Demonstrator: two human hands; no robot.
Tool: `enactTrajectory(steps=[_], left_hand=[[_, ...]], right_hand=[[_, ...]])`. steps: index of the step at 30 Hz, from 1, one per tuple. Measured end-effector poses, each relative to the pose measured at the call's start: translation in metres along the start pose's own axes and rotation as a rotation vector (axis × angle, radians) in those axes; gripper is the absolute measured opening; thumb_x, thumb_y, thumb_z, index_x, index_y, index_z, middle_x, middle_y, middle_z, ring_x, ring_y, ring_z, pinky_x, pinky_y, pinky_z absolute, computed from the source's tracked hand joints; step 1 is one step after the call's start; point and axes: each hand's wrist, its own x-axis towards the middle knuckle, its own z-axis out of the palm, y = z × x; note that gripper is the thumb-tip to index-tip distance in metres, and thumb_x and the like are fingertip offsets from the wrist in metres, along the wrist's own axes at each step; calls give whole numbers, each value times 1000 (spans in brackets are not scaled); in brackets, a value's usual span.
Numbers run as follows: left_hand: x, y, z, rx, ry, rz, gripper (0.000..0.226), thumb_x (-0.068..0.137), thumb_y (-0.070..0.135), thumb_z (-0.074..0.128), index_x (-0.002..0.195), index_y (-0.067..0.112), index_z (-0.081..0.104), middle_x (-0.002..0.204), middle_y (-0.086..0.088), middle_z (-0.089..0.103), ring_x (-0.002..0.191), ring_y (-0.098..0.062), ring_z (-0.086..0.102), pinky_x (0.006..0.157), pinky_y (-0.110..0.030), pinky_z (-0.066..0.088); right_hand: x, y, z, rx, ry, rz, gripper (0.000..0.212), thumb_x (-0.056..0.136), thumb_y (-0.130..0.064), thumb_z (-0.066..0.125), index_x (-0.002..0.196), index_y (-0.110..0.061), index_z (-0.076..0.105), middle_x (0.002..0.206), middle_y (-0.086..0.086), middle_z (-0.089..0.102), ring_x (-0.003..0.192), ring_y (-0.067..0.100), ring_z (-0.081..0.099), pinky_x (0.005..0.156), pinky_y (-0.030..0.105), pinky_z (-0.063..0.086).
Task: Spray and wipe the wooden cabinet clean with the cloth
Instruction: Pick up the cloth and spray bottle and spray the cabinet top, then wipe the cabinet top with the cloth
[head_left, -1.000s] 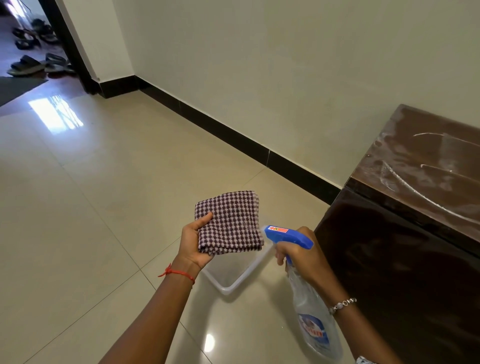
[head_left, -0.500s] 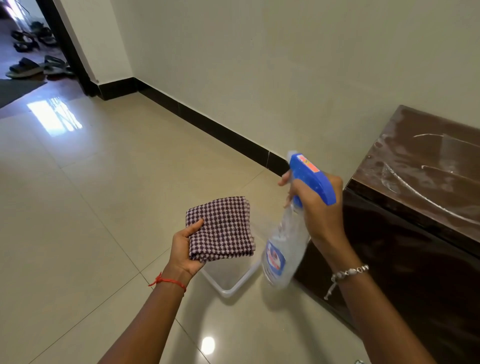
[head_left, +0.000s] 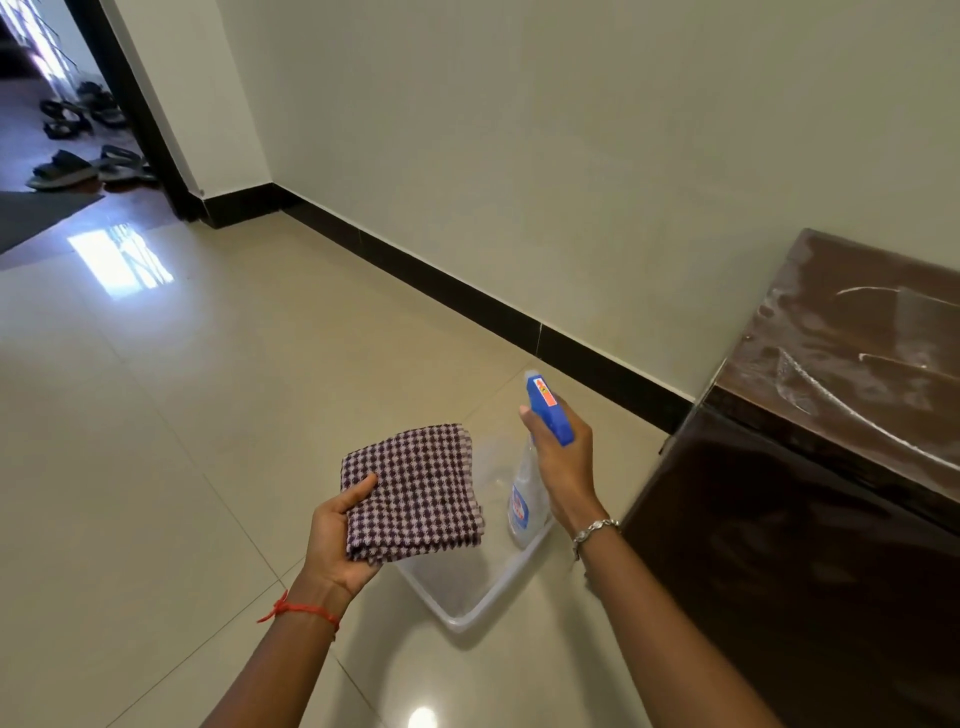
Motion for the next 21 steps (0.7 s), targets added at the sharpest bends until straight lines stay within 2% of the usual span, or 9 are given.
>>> enactTrajectory(steps=[3, 8, 11, 13, 15, 16, 18, 19, 21], left_hand=[[2, -1, -2, -5, 3, 4, 36, 70, 11, 52, 104, 2, 55, 78, -13, 72, 66, -26, 70, 60, -43, 58], [-2, -5, 3, 7, -6, -15, 34, 71, 11, 52, 103, 1, 56, 81, -14, 72, 69, -26, 70, 63, -43, 57], [-7, -5, 7, 27, -27, -29, 33, 71, 11, 52, 102, 0, 56, 82, -15, 72, 69, -26, 70, 63, -44, 57], [-10, -4, 12, 39, -43, -43, 35, 72, 11, 52, 104, -1, 56, 84, -16, 71, 71, -27, 70, 62, -44, 58], [-16, -4, 19, 62, -75, -63, 35, 70, 10, 56, 104, -2, 58, 87, -17, 71, 73, -28, 70, 61, -43, 58], [-20, -4, 23, 85, -98, -70, 37, 65, 8, 63, 101, -3, 61, 87, -17, 71, 73, -29, 70, 60, -42, 57], [-28, -5, 33, 123, -151, -81, 50, 38, 4, 85, 86, -4, 71, 87, -19, 71, 73, -30, 70, 57, -42, 57], [-31, -5, 38, 135, -177, -91, 58, 25, 3, 89, 80, -4, 73, 87, -20, 71, 74, -31, 70, 57, -42, 57], [-40, -5, 53, 146, -230, -118, 70, 16, 2, 90, 83, -6, 71, 91, -23, 70, 77, -34, 69, 58, -43, 57]], right_hand=[[-1, 9, -2, -10, -27, 12, 23, 86, -18, 63, 106, -8, 57, 75, -2, 52, 67, 8, 52, 55, 7, 46], [-1, 6, -2, -69, -130, 39, 29, 84, -22, 65, 110, -14, 55, 79, -3, 51, 70, 8, 52, 56, 9, 47], [-2, -2, -7, -203, -195, 123, 30, 82, -22, 68, 107, -19, 53, 82, -1, 49, 72, 10, 48, 62, 15, 47], [-5, -9, -14, -264, -181, 249, 46, 81, -19, 69, 122, -14, 48, 108, 4, 56, 93, 17, 54, 77, 28, 48], [-16, -23, -22, -267, -109, 438, 66, 82, -18, 67, 137, -7, 34, 134, 11, 46, 113, 25, 49, 90, 37, 43], [-23, -34, -27, -240, -97, 529, 67, 82, -21, 67, 137, -5, 32, 133, 15, 46, 112, 27, 49, 90, 38, 42], [-39, -56, -34, -156, -182, 645, 58, 81, -34, 67, 126, -5, 44, 122, 20, 55, 107, 34, 54, 89, 39, 46], [-47, -66, -37, -82, -279, 666, 56, 78, -40, 67, 121, -8, 49, 119, 22, 58, 108, 35, 56, 92, 41, 47], [-62, -83, -40, 100, -427, 662, 54, 71, -38, 70, 113, -8, 56, 113, 17, 64, 107, 30, 59, 93, 41, 47]])
